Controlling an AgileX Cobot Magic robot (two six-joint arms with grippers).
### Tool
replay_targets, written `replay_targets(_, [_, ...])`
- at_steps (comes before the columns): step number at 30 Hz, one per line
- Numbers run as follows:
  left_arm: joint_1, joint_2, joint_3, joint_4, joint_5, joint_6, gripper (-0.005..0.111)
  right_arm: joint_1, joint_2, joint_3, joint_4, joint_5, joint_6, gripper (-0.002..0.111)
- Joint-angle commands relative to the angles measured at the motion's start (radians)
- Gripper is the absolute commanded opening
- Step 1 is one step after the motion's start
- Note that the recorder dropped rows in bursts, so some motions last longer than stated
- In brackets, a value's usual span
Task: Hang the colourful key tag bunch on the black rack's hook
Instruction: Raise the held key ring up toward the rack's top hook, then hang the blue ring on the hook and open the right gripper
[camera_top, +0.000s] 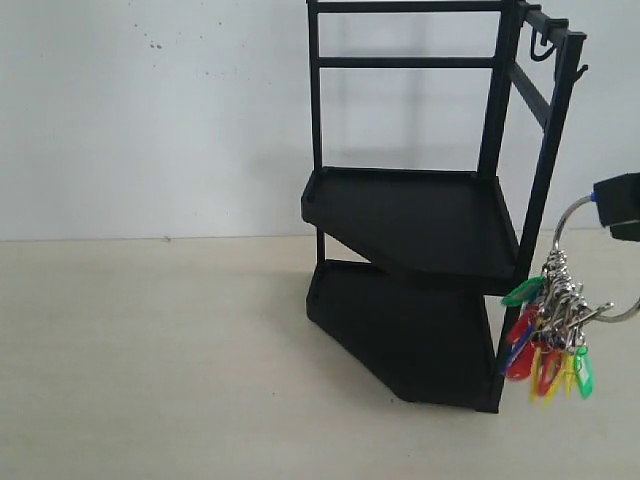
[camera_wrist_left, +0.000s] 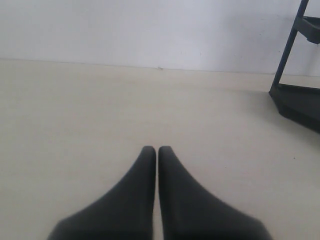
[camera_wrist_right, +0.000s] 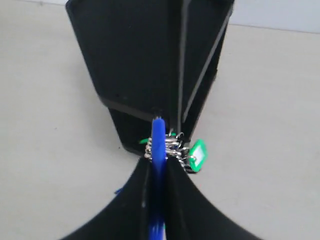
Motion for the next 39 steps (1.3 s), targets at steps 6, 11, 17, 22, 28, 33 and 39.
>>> replay_targets(6, [-0.001,-0.002,-0.001,0.005,-0.008,0.003,0.004,-0.006,-0.01,-0.013,-0.315,-0.1,0.262,0.0])
replay_targets(11, [-0.001,-0.002,-0.001,0.005,-0.008,0.003,0.004,-0.006,-0.006,-0.026,-0.405,-0.177,0.315,0.0])
replay_targets(17, [-0.001,-0.002,-0.001,0.005,-0.008,0.003,0.004,-0.006,0.039,-0.127,-0.459,-0.155,0.334,0.0])
replay_targets(22, [-0.001,-0.002,-0.001,0.005,-0.008,0.003,0.004,-0.006,0.126,-0.219,-0.503,-0.058,0.359,0.0])
replay_targets(28, [-0.001,-0.002,-0.001,0.005,-0.008,0.003,0.004,-0.006,0.213,-0.28,-0.51,-0.097,0.374,0.0])
replay_targets(33, [-0.001,-0.002,-0.001,0.005,-0.008,0.003,0.004,-0.006,0.28,-0.336,-0.51,-0.104,0.376,0.0])
replay_targets(39, [-0.001,-0.002,-0.001,0.005,-0.008,0.003,0.004,-0.006,0.328,-0.364,-0.511,-0.117,0.387,0.0])
